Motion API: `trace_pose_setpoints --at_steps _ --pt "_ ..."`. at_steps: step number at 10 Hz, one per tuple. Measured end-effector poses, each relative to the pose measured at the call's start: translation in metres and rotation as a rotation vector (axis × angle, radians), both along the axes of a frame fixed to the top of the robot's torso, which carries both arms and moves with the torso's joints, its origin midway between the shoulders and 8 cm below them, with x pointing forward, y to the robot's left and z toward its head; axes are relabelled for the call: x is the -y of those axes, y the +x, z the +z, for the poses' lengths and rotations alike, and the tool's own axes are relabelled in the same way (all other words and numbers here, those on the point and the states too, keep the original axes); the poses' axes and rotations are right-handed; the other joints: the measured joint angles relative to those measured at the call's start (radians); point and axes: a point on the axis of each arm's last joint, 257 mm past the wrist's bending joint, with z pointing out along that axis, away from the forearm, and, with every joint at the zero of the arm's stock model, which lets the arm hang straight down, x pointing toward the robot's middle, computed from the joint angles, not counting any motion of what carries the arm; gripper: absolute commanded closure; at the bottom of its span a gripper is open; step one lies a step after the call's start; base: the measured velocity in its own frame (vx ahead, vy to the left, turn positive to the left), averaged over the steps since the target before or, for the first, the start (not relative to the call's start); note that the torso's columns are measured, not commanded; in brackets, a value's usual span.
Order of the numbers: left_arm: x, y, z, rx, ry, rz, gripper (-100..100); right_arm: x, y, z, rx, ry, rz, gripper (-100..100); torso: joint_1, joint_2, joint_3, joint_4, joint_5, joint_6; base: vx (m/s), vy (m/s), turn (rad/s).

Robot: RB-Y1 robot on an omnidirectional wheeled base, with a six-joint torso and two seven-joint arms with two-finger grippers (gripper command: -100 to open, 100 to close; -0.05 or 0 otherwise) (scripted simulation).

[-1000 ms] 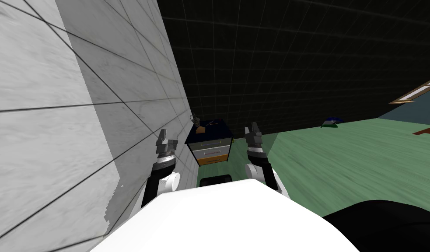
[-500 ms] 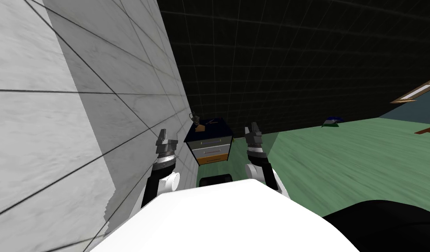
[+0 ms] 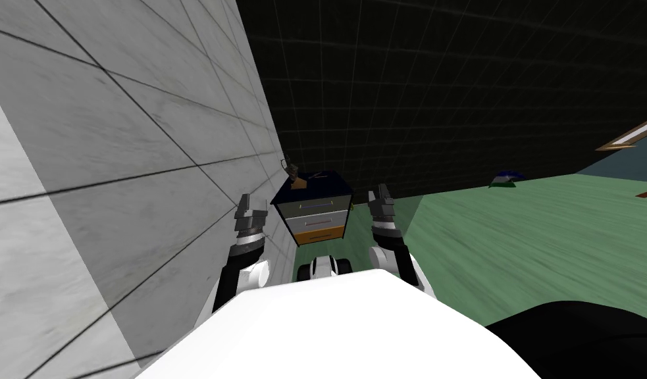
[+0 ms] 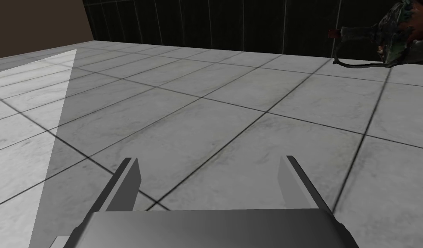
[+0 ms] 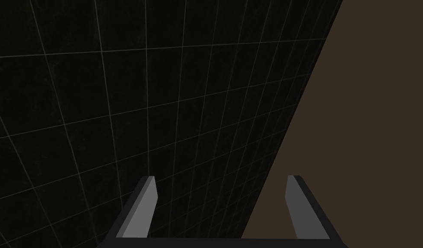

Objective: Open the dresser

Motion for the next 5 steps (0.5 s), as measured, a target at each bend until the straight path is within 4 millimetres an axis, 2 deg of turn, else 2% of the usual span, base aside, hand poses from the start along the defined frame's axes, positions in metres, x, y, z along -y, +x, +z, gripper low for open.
trace_pose_setpoints --at_steps 2,5 --pt "0.002 0.002 -0.009 -0.011 0.028 -0.014 -100 0.000 0.000 0.000 -0.001 0.000 0.000 0 -0.001 0.042 -0.089 0.042 0.000 0.000 0.035 -0.018 0.001" --pt "0.003 0.006 -0.024 -0.018 0.059 -0.028 -100 0.000 0.000 0.000 -0.001 0.000 0.000 0 0.000 0.046 -0.094 0.047 0.000 0.000 0.047 -0.024 0.002"
